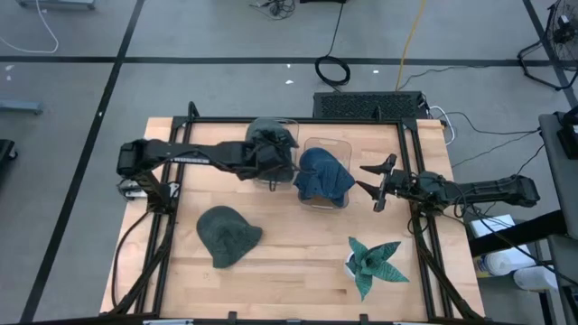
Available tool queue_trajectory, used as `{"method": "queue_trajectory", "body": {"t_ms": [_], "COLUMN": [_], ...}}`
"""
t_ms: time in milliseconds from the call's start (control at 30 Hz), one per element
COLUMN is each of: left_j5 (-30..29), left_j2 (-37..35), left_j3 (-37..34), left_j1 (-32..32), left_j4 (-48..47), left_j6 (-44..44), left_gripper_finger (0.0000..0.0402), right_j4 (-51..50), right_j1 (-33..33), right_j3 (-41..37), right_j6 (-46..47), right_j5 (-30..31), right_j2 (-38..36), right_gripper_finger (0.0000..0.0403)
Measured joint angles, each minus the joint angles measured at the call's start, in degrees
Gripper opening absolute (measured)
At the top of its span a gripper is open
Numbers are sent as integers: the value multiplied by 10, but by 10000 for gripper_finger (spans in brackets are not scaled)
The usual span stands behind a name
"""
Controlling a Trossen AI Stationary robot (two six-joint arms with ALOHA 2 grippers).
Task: Pick & Place hat
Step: Put the black cap into the left transparent bin
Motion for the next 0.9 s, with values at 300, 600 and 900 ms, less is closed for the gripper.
{"method": "queue_trajectory", "body": {"t_ms": [300, 600, 900], "left_j5": [-18, -1, 31], "left_j2": [-2, -2, -2], "left_j3": [-75, -158, -205], "left_j1": [2, -17, -30], "left_j4": [46, 217, 225], "left_j6": [43, 145, 139], "left_gripper_finger": [4, 4, 4], "right_j4": [2, 3, 3], "right_j1": [0, 0, 0], "right_j3": [0, 0, 0], "right_j6": [0, 0, 0], "right_j5": [0, 0, 0], "right_j2": [2, 2, 2], "right_gripper_finger": [222, 222, 222]}}
